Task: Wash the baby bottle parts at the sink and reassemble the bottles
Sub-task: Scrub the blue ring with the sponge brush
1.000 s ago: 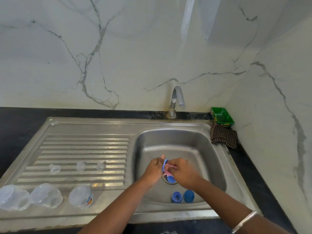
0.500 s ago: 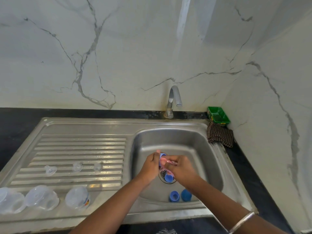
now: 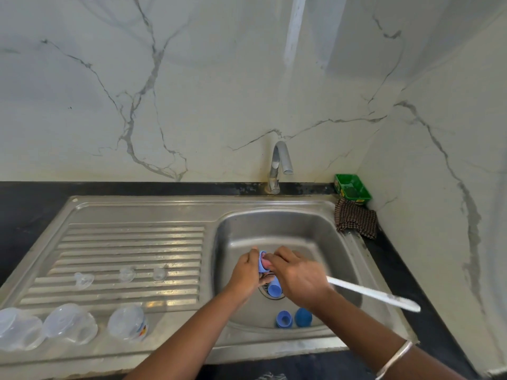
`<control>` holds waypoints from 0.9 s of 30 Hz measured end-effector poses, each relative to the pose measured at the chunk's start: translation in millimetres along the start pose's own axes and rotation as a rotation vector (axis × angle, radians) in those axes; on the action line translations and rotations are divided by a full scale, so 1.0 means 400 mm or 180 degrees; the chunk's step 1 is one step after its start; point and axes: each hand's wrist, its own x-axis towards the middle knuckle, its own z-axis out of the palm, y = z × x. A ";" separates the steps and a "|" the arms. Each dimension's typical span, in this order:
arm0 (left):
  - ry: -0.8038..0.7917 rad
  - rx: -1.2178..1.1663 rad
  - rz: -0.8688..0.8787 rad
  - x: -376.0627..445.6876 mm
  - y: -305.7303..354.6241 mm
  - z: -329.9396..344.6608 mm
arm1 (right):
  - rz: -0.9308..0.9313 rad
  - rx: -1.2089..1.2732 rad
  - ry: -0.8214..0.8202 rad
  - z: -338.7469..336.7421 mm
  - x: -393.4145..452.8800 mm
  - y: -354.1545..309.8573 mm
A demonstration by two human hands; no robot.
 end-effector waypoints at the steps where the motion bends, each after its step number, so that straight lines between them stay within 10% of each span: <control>1: 0.0002 0.0031 0.0097 0.000 -0.004 0.004 | 0.0329 0.0178 -0.0289 0.003 0.001 -0.016; 9: -0.0081 0.0160 0.0260 -0.033 -0.026 -0.023 | 0.2045 0.3590 -0.0652 -0.026 0.016 -0.051; 27: 0.0129 -0.0605 0.0192 -0.090 0.021 0.019 | 0.1217 0.2821 0.0122 -0.029 0.014 -0.032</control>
